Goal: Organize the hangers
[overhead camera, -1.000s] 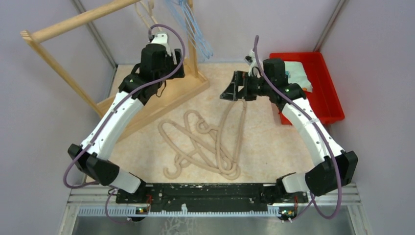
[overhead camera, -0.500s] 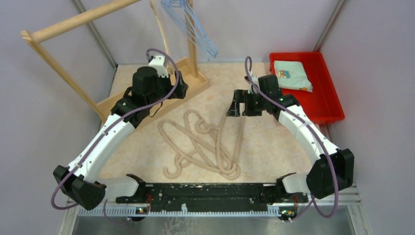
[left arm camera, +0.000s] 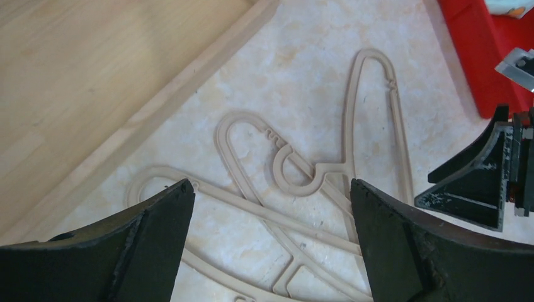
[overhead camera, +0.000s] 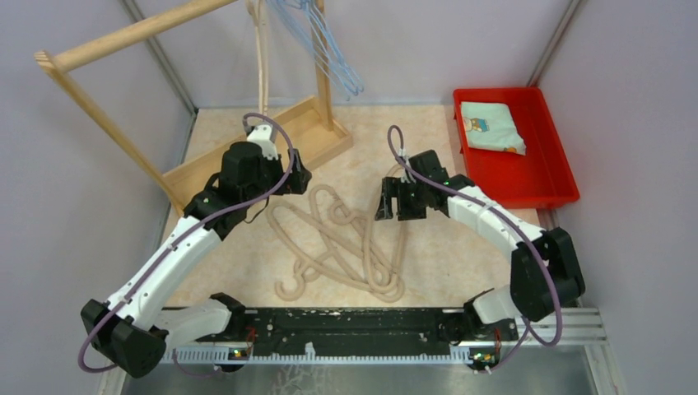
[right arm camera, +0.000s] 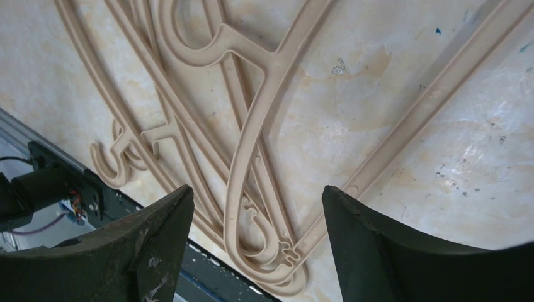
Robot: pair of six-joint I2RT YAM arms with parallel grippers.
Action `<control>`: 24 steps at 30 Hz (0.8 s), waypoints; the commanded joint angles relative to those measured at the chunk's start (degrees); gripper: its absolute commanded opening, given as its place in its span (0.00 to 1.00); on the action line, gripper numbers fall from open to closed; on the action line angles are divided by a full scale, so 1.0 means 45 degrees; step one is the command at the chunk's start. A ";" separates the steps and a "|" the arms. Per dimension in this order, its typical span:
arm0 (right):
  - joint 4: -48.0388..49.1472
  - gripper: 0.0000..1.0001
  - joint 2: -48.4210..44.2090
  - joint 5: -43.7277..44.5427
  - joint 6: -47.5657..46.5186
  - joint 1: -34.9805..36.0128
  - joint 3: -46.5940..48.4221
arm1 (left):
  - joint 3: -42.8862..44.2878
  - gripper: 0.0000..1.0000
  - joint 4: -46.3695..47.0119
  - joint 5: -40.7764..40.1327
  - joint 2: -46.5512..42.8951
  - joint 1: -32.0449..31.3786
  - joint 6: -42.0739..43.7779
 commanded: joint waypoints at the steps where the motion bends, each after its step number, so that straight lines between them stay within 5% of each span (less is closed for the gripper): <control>1: 0.1814 0.74 0.0470 0.1452 0.1842 0.0318 -0.0467 | -0.0833 0.97 -0.0458 0.0642 -0.0395 -0.0043 -0.0615; 7: 0.2280 0.72 0.1785 0.3840 0.3310 0.0306 0.0772 | -0.1939 0.95 -0.0295 0.1389 -0.0971 -0.0061 -0.0830; 18: -0.0124 0.63 0.6657 0.5550 0.4998 0.1284 0.6395 | -0.3703 0.93 -0.0517 0.2867 -0.2717 -0.0082 -0.1207; 24: -0.1021 0.61 0.6839 0.6393 0.6077 0.1468 0.6239 | -0.4401 0.92 -0.0426 0.3416 -0.3276 -0.0079 -0.0904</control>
